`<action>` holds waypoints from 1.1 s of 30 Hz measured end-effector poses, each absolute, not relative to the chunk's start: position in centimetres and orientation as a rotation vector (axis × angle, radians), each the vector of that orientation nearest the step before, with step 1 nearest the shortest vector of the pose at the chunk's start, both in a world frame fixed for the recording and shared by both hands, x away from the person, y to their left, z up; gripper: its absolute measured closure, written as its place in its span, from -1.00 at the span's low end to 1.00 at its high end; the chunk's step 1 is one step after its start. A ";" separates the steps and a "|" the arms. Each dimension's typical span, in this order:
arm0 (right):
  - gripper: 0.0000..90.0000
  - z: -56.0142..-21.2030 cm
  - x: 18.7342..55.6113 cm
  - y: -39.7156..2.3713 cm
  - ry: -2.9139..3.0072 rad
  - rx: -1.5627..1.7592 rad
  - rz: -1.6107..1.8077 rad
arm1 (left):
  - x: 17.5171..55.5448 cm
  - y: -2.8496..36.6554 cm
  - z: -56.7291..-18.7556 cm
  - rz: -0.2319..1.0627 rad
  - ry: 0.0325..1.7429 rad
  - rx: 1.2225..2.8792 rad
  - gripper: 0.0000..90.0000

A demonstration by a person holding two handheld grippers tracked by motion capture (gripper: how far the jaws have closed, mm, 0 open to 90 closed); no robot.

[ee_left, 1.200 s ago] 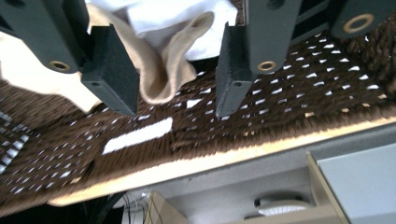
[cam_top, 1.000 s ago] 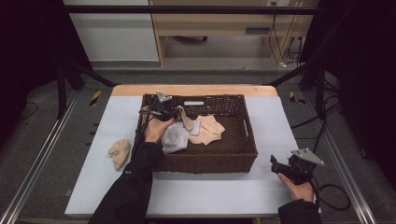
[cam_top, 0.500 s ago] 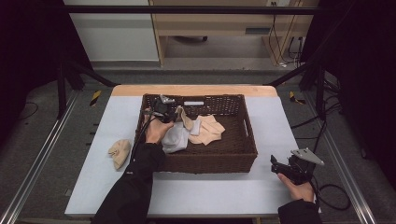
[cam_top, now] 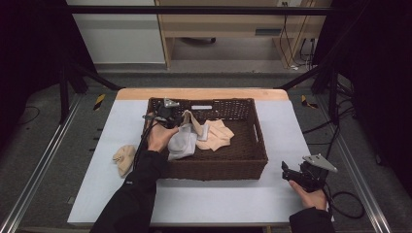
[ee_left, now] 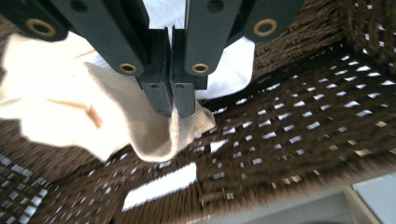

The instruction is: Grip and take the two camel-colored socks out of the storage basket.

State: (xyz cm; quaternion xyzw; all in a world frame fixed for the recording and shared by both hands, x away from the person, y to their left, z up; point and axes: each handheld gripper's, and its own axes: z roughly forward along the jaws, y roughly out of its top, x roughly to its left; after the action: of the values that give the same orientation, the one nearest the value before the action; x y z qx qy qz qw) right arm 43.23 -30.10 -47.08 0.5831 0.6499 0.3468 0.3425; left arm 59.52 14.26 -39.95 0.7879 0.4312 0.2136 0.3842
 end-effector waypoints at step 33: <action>-0.88 -47.1 43.3 -30.1 1.692 1.525 0.881 | 50.9 17.7 -32.9 0.577 0.875 1.698 0.95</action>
State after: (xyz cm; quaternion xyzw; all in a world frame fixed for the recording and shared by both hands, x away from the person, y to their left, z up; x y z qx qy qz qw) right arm 43.25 -30.11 -47.12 0.5867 0.6507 0.3390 0.3426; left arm 50.89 17.66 -32.89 0.7151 0.3683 0.2429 0.5421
